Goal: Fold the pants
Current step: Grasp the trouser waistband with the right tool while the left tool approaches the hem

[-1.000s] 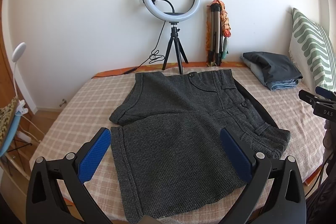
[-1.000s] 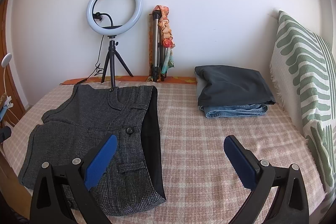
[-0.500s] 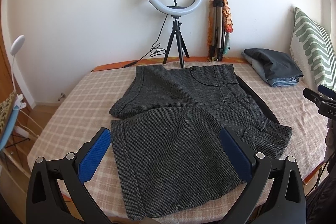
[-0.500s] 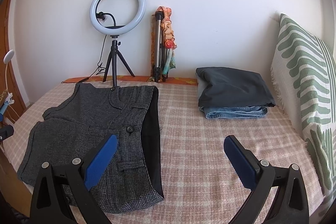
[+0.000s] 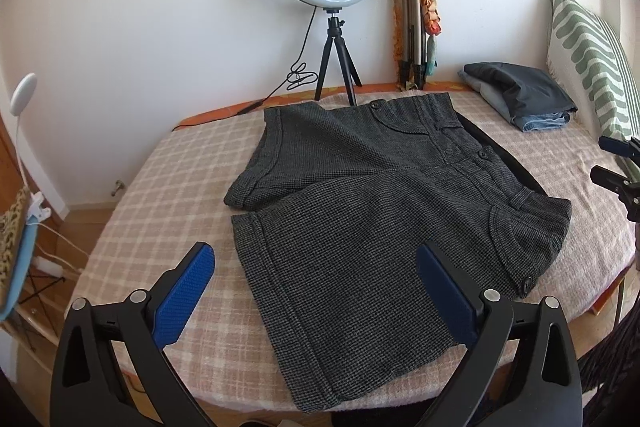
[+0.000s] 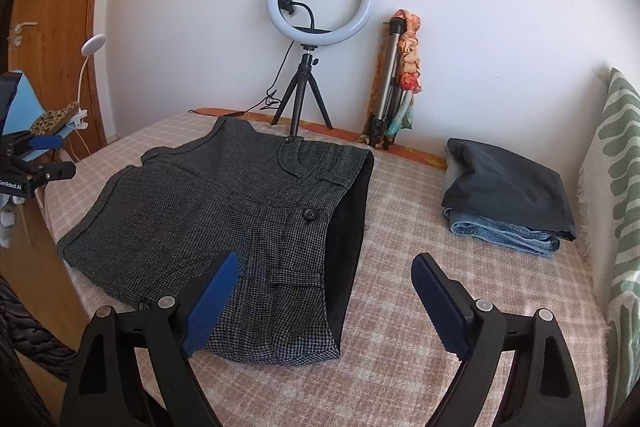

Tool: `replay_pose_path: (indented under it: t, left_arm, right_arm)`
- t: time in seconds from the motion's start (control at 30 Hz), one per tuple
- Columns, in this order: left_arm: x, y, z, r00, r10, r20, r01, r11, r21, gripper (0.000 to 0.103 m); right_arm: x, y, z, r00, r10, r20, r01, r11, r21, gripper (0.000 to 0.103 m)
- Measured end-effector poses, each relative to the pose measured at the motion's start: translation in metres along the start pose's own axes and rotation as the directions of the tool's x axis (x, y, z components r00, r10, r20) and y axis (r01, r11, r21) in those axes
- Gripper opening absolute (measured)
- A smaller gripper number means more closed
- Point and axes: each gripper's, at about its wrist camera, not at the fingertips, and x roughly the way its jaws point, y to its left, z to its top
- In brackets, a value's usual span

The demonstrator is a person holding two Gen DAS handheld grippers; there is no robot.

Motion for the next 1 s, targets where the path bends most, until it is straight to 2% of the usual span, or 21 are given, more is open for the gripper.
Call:
replay_pose_path:
  t: [0.13, 0.23, 0.3, 0.43, 0.5, 0.7, 0.87, 1.0]
  left_arm:
    - [-0.002, 0.011, -0.007, 0.998, -0.036, -0.061, 0.039, 0.998, 0.041, 0.086]
    - [-0.003, 0.012, -0.017, 0.992, -0.066, -0.109, 0.074, 0.995, 0.069, 0.077]
    - [-0.002, 0.011, -0.024, 0.987, -0.08, -0.137, 0.093, 0.991, 0.091, 0.068]
    - [0.002, 0.01, -0.037, 0.973, -0.126, -0.192, 0.145, 0.986, 0.088, 0.058]
    - [0.007, 0.009, -0.042, 0.962, -0.16, -0.22, 0.178, 0.982, 0.066, 0.05]
    - [0.014, 0.004, -0.047, 0.942, -0.217, -0.255, 0.233, 0.972, 0.033, 0.048]
    - [0.017, -0.006, -0.051, 0.935, -0.224, -0.275, 0.251, 0.966, 0.067, 0.048]
    - [0.021, -0.012, -0.055, 0.932, -0.224, -0.283, 0.26, 0.961, 0.094, 0.048]
  right_arm:
    - [0.004, 0.021, -0.011, 0.996, 0.072, -0.046, -0.077, 0.987, -0.138, 0.078]
    - [0.012, 0.032, -0.023, 0.988, 0.104, -0.114, -0.124, 0.974, -0.187, 0.066]
    - [0.019, 0.039, -0.031, 0.981, 0.112, -0.158, -0.145, 0.966, -0.216, 0.059]
    - [0.025, 0.052, -0.043, 0.971, 0.121, -0.206, -0.177, 0.945, -0.275, 0.059]
    - [0.028, 0.058, -0.048, 0.968, 0.116, -0.222, -0.183, 0.934, -0.307, 0.059]
    - [0.038, 0.071, -0.06, 0.965, 0.057, -0.258, -0.159, 0.905, -0.395, 0.059]
    - [0.045, 0.073, -0.062, 0.966, 0.011, -0.257, -0.125, 0.894, -0.431, 0.059]
    - [0.05, 0.076, -0.065, 0.967, -0.022, -0.254, -0.107, 0.87, -0.481, 0.058]
